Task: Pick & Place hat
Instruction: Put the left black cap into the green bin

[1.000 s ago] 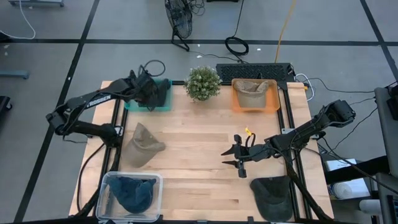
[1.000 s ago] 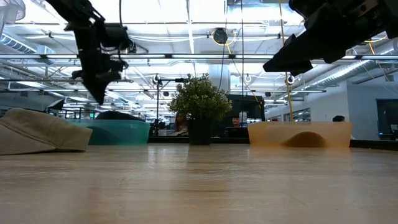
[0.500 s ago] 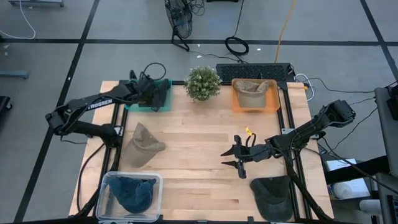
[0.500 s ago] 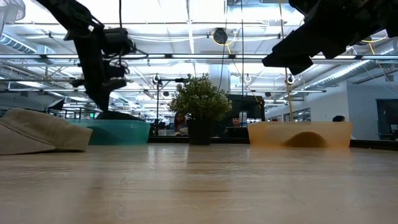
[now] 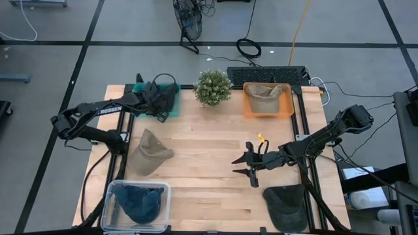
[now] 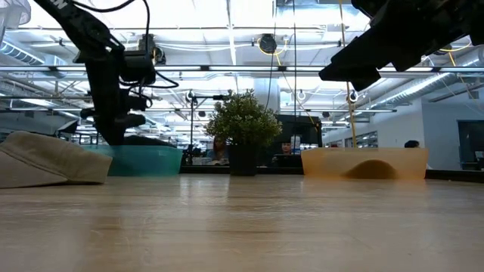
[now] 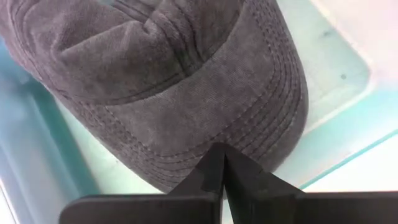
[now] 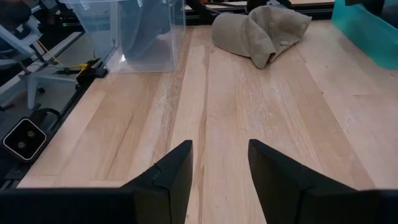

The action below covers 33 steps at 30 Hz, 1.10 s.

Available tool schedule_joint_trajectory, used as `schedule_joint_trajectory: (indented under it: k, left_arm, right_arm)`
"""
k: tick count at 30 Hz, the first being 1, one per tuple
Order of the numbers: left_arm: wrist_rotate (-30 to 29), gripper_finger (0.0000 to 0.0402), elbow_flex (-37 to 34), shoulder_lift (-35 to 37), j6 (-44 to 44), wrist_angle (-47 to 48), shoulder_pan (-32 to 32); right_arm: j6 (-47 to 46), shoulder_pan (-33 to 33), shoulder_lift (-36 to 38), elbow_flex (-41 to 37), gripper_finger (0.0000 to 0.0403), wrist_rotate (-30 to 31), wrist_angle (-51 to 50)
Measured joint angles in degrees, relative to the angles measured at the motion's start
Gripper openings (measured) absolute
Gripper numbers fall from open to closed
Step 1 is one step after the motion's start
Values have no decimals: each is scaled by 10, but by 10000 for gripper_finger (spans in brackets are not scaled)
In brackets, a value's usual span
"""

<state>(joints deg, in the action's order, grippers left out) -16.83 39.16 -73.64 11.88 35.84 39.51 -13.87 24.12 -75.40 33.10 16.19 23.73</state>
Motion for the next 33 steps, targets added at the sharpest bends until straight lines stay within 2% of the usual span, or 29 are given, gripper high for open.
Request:
schedule_joint_trajectory:
  k: [8, 11, 14, 17, 27, 33]
  left_arm:
    - [42, 10, 48, 41, -23, 68, -7]
    - [11, 10, 62, 64, -23, 65, -10]
    - [-45, 10, 61, 79, -24, 31, -10]
    - [-75, 10, 55, 76, -20, -1, -9]
    - [-68, 10, 14, 18, 3, -30, -9]
    - [-72, 10, -9, 9, 8, -65, -9]
  right_arm:
    - [7, 0, 0, 0, 144, 0, -4]
    - [10, 0, 0, 0, 144, 0, -4]
    - [9, 0, 0, 0, 144, 0, -3]
    - [-1, 0, 0, 0, 144, 0, 1]
    - [0, 0, 0, 0, 144, 0, -1]
    - [0, 0, 0, 0, 144, 0, 0]
